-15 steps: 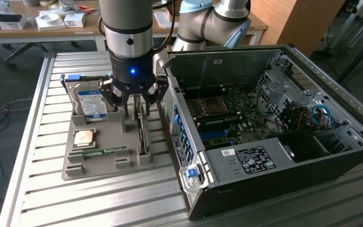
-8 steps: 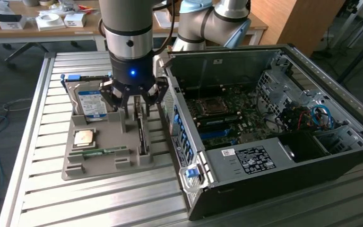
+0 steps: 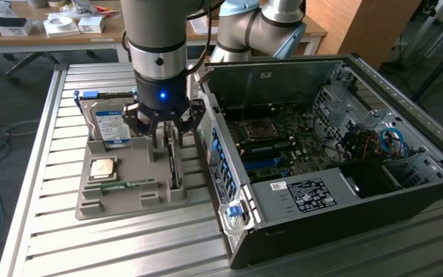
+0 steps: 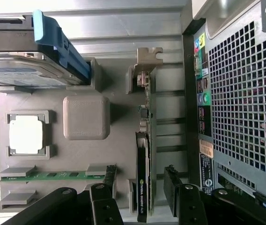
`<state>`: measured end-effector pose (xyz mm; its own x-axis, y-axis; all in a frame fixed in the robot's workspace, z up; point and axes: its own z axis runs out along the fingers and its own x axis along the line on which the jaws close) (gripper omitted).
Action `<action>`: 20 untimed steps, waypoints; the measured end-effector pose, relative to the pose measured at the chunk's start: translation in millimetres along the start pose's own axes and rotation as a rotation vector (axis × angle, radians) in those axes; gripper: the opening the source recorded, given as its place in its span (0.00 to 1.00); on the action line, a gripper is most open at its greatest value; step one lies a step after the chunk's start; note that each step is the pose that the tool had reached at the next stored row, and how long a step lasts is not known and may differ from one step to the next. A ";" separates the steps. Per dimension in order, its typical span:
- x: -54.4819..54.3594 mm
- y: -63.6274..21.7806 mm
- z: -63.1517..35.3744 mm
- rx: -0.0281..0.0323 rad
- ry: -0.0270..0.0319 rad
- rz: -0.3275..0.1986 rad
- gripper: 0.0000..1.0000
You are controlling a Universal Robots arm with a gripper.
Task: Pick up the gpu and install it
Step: 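Pick up the gpu and move the gpu toward the slot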
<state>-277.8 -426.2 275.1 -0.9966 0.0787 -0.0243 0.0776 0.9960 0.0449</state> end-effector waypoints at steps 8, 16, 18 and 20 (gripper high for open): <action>0.3 -0.4 9.0 0.0002 0.0003 0.000 0.53; -2.8 -1.0 9.1 0.0001 0.0007 0.000 0.53; -2.8 -1.0 9.1 0.0001 0.0007 0.000 0.53; -2.9 -1.0 9.2 0.0001 0.0007 0.000 0.53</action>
<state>-274.7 -427.0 265.9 -0.9966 0.0787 -0.0237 0.0776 0.9960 0.0448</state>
